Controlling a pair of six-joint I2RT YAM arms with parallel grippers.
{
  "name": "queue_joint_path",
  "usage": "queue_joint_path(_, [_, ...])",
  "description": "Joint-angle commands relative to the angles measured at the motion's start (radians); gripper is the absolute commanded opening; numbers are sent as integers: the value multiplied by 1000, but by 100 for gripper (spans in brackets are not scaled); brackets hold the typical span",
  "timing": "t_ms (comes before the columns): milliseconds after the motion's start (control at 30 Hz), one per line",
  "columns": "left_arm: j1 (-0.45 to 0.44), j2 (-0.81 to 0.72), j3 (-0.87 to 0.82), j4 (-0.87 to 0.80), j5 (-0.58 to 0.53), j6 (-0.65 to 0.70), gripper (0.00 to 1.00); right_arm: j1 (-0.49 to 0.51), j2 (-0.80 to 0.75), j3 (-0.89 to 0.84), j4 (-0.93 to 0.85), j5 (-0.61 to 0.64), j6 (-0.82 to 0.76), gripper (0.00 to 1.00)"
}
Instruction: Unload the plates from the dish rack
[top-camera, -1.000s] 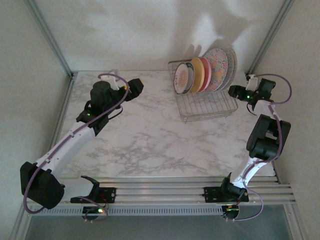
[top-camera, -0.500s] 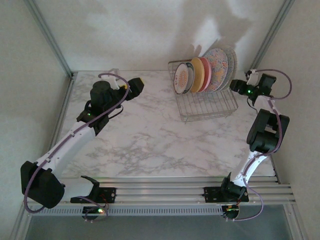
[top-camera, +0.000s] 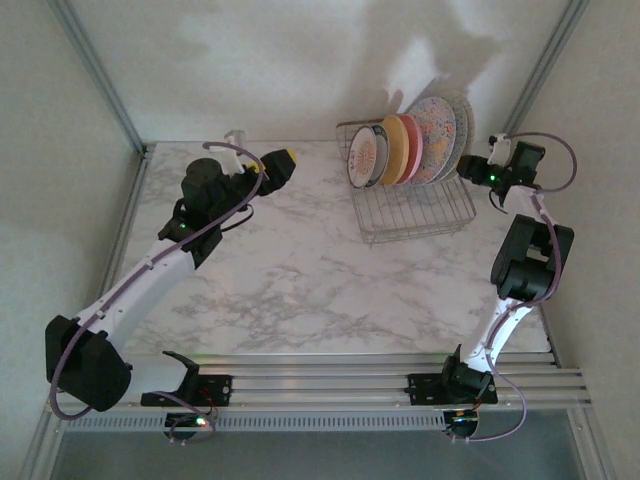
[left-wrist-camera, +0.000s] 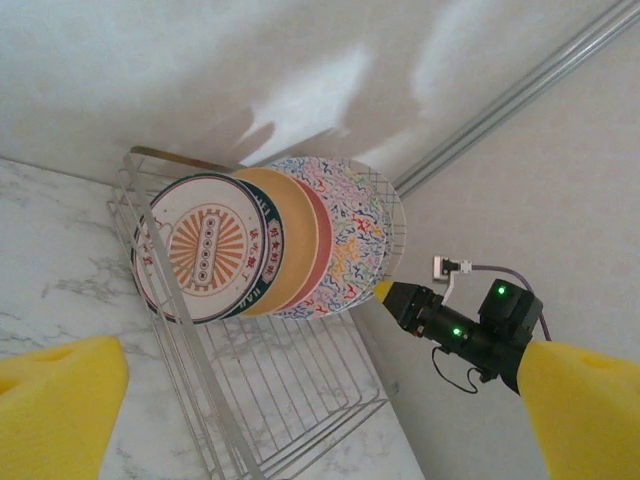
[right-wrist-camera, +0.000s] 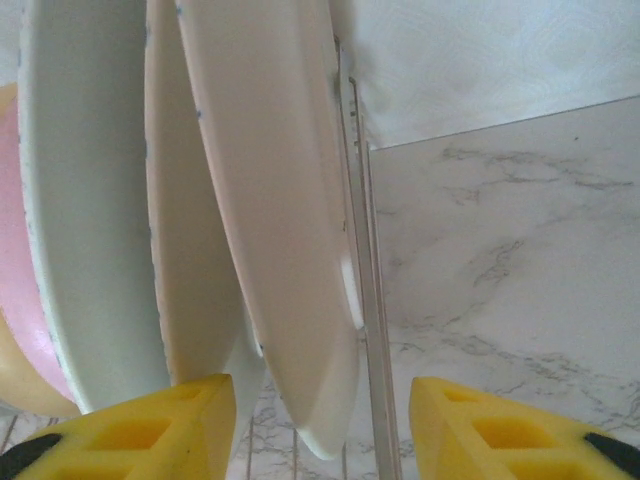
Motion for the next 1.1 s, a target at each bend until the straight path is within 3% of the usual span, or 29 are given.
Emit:
queue_joint_path(0, [-12,1,36,41,24,-10,100,3,28,36,-6,12,-10,45])
queue_joint_path(733, [-33,6,56,20,8,-6,99,30,80,85,-13,54,-21,35])
queue_joint_path(1067, [-37,9,68,8,5,0,100,53,96,100,-31,93,-30,24])
